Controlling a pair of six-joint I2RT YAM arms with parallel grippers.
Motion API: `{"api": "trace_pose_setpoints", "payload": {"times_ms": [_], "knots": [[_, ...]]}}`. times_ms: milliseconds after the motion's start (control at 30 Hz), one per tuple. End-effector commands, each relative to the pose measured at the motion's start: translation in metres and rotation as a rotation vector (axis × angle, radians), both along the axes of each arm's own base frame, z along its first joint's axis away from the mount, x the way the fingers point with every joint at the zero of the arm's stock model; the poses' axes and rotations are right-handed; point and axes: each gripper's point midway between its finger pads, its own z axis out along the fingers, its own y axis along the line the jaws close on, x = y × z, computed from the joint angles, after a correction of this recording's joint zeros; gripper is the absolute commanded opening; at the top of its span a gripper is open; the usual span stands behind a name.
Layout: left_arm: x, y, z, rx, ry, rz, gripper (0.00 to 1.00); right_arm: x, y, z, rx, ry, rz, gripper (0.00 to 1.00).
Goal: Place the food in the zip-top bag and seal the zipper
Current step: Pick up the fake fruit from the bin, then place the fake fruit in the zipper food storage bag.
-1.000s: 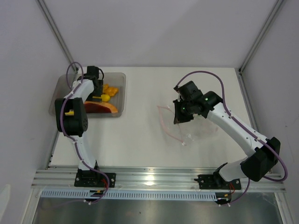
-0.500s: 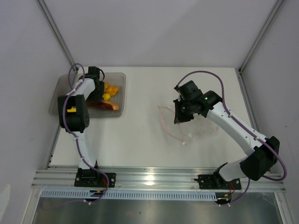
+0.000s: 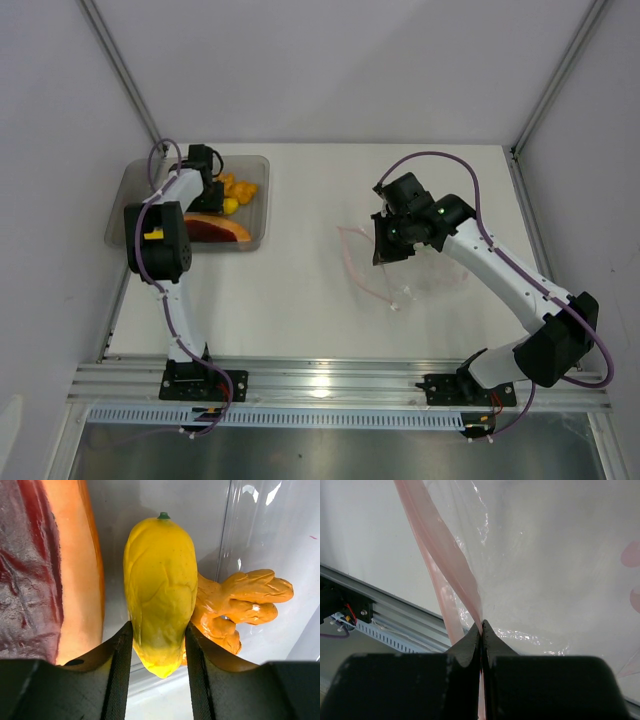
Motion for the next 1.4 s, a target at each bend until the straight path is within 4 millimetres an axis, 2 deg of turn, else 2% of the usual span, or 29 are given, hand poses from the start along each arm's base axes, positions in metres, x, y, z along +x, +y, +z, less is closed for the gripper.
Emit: {"api": "trace_pose_setpoints", "payload": {"times_ms": [0, 233, 300, 333, 367, 400, 433, 467, 500, 567, 633, 700, 733, 767, 800, 833, 867, 900, 933, 1000, 1033, 1067, 1100, 1133, 1167, 1200, 1233, 1267, 1367], "knots": [[-0.005, 0.001, -0.007, -0.018, 0.020, -0.015, 0.18, 0.007, 0.001, 0.007, 0.013, -0.025, -0.007, 0.00], [-0.011, -0.005, -0.003, -0.030, -0.011, -0.050, 0.01, 0.005, -0.002, 0.005, 0.004, -0.030, -0.015, 0.00], [-0.013, -0.006, 0.009, -0.024, -0.052, -0.068, 0.01, 0.005, -0.003, 0.004, 0.004, -0.037, -0.017, 0.00], [-0.019, -0.005, 0.006, -0.013, -0.051, -0.067, 0.01, 0.006, -0.004, 0.005, 0.006, -0.047, -0.021, 0.00], [-0.020, -0.004, 0.011, -0.001, -0.060, -0.072, 0.00, 0.006, -0.005, 0.003, 0.000, -0.050, -0.022, 0.00], [-0.020, -0.002, 0.025, 0.022, -0.087, -0.089, 0.01, 0.007, -0.005, 0.004, 0.003, -0.059, -0.024, 0.00], [-0.027, -0.001, 0.025, 0.039, -0.082, -0.102, 0.01, 0.007, -0.006, 0.003, 0.000, -0.063, -0.024, 0.00], [-0.025, 0.002, 0.033, 0.065, -0.111, -0.108, 0.00, 0.008, -0.008, 0.002, -0.009, -0.073, -0.027, 0.00], [-0.025, 0.003, 0.049, 0.091, -0.146, -0.134, 0.01, 0.009, -0.009, 0.001, -0.013, -0.076, -0.030, 0.00], [-0.033, 0.006, 0.054, 0.116, -0.151, -0.148, 0.01, 0.011, -0.011, 0.002, -0.018, -0.091, -0.032, 0.00], [-0.037, 0.004, 0.071, 0.139, -0.196, -0.182, 0.01, 0.011, -0.011, 0.004, -0.013, -0.105, -0.032, 0.00], [-0.045, 0.000, 0.073, 0.140, -0.220, -0.211, 0.01, 0.012, -0.011, 0.007, -0.005, -0.117, -0.030, 0.00], [-0.046, -0.003, 0.089, 0.142, -0.267, -0.222, 0.01, 0.011, -0.011, 0.008, 0.001, -0.122, -0.028, 0.00], [-0.057, -0.007, 0.079, 0.133, -0.253, -0.236, 0.01, 0.011, -0.011, 0.010, 0.004, -0.127, -0.027, 0.00], [-0.059, -0.015, 0.085, 0.118, -0.281, -0.274, 0.01, 0.011, -0.012, 0.012, 0.006, -0.136, -0.027, 0.00], [-0.056, -0.019, 0.108, 0.125, -0.361, -0.292, 0.01, 0.010, -0.013, 0.011, 0.003, -0.138, -0.024, 0.00], [-0.067, -0.028, 0.097, 0.120, -0.354, -0.331, 0.00, 0.010, -0.014, 0.012, 0.005, -0.145, -0.026, 0.00], [-0.069, -0.034, 0.104, 0.120, -0.386, -0.355, 0.01, 0.009, -0.015, 0.013, 0.006, -0.151, -0.025, 0.00], [-0.069, -0.042, 0.129, 0.122, -0.473, -0.386, 0.01, 0.008, -0.016, 0.011, 0.003, -0.152, -0.023, 0.00], [-0.084, -0.053, 0.124, 0.123, -0.505, -0.454, 0.01, 0.007, -0.018, 0.013, 0.006, -0.160, -0.023, 0.00], [-0.087, -0.069, 0.130, 0.084, -0.593, -0.531, 0.01, 0.006, -0.018, 0.013, 0.006, -0.160, -0.021, 0.00], [-0.092, -0.079, 0.154, 0.094, -0.698, -0.601, 0.01, 0.004, -0.018, 0.014, 0.009, -0.164, -0.015, 0.00], [-0.095, -0.088, 0.166, 0.093, -0.775, -0.650, 0.01, 0.004, -0.018, 0.015, 0.009, -0.170, -0.014, 0.00], [-0.116, -0.104, 0.148, 0.036, -0.785, -0.736, 0.01, 0.003, -0.019, 0.019, 0.016, -0.186, -0.012, 0.00], [-0.120, -0.113, 0.180, 0.071, -0.935, -0.795, 0.01, 0.003, -0.019, 0.019, 0.015, -0.193, -0.005, 0.00], [-0.131, -0.132, 0.186, 0.043, -0.984, -0.869, 0.01, 0.004, -0.020, 0.021, 0.016, -0.200, -0.008, 0.00], [-0.148, -0.146, 0.177, -0.017, -0.997, -0.952, 0.01, 0.004, -0.021, 0.020, 0.008, -0.199, -0.002, 0.00], [-0.160, -0.156, 0.185, -0.022, -1.033, -1.013, 0.01, 0.005, -0.020, 0.023, 0.010, -0.204, 0.002, 0.00], [-0.196, -0.183, 0.182, -0.081, -1.055, -1.184, 0.00, 0.005, -0.020, 0.024, 0.006, -0.209, 0.006, 0.00]]}}
